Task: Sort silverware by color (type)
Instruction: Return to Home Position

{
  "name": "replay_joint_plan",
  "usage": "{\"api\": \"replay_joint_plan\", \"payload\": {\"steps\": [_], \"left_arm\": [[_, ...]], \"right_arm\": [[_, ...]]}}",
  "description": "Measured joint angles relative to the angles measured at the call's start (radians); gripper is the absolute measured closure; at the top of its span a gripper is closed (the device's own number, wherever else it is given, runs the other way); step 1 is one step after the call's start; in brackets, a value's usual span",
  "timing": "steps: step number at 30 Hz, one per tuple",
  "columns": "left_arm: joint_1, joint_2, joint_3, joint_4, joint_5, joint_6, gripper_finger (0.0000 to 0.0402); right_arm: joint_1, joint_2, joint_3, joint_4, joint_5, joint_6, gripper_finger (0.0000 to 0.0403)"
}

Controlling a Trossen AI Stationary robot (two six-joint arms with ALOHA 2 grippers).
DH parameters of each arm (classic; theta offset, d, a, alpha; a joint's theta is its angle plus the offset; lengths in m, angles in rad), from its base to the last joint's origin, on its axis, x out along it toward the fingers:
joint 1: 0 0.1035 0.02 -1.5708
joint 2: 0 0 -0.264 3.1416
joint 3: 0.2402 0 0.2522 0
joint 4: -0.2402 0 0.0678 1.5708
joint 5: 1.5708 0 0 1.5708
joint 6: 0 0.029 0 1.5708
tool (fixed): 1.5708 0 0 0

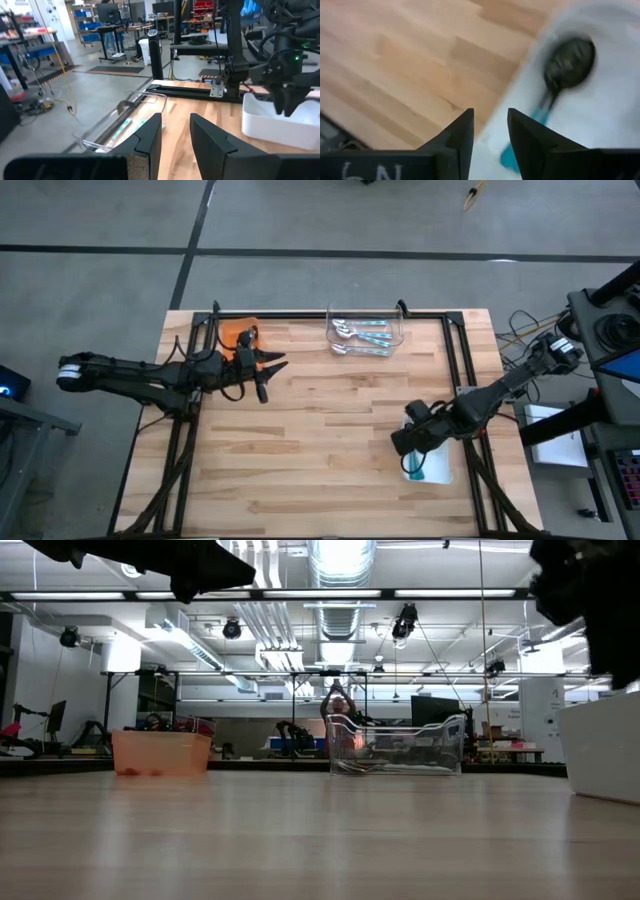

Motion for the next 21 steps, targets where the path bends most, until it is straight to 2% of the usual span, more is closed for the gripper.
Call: {"api": "replay_joint_plan", "payload": {"steps": [3, 11, 15, 21], "left_arm": [[-0.001, 0.0, 0.0, 0.0, 0.001, -0.058, 0.0318], [-0.023, 0.001, 0.0, -0.003, 0.107, -0.19, 0.0318], [-0.076, 0.002, 0.0, -0.002, 0.134, -0.214, 0.0318], [-0.174, 0.004, 0.0, 0.048, 0.134, -0.219, 0.0318]], "right_arm": [[-0.01, -0.006, 0.02, 0.008, 0.065, -0.187, 0.0302], [-0.054, 0.015, 0.045, 0.162, 0.09, -0.733, 0.0321], [-0.056, 0.015, 0.037, 0.329, 0.196, -1.035, 0.0321], [-0.056, 0.015, 0.026, 0.515, 0.324, -1.36, 0.0323]]}}
